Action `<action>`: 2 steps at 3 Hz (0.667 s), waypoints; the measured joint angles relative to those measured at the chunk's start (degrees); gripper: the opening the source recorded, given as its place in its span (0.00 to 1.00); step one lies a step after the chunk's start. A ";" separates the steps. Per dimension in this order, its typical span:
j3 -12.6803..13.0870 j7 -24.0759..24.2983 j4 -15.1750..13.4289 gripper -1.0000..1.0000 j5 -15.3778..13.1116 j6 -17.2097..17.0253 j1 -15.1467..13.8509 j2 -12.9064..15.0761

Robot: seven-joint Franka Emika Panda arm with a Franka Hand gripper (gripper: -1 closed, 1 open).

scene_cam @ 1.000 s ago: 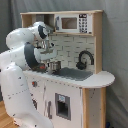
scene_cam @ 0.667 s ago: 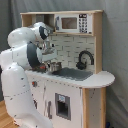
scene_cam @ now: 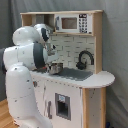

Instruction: Play with the kitchen

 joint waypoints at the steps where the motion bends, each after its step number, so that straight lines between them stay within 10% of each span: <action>1: 0.24 3.13 -2.99 0.00 -3.30 1.17 1.35 3.93; 2: 0.87 6.18 -5.58 0.00 -6.51 1.71 2.16 7.76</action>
